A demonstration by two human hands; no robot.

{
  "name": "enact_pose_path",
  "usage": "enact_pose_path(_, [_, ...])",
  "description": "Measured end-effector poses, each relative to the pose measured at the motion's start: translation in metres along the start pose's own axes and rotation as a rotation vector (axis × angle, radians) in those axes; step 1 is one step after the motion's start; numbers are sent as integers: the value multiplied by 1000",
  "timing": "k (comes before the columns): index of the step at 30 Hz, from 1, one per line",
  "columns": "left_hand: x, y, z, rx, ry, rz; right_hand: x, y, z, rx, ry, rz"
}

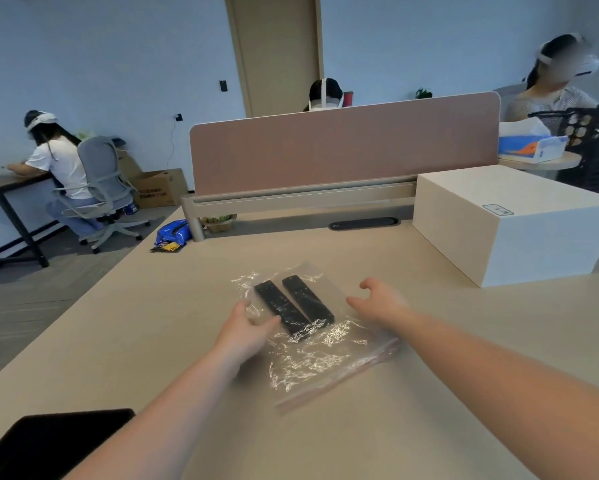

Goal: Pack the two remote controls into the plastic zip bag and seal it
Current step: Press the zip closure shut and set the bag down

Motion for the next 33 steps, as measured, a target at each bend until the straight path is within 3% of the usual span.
enact_pose_path(4, [-5, 7, -16, 13, -79, -65, -14, -6, -19, -5, -117, -14])
enact_pose_path(9, [-16, 19, -30, 17, -141, -167, -33, 6, -20, -58, -80, 50])
enact_pose_path(24, [-84, 119, -171, -30, -275, -342, -115, 87, 65, -28, 345, -36])
enact_pose_path(33, [-109, 168, -227, -102, -284, -458, -140, 91, 94, 202, 556, 29])
Point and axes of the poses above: each hand's wrist, its own x-axis away from the middle knuckle, its own z-axis out of the back of the hand, y = z × x, the point moved 4 cm from there along -x, towards the middle knuckle, and after that the axes turned 8 degrees about y, right-handed, at the moved point
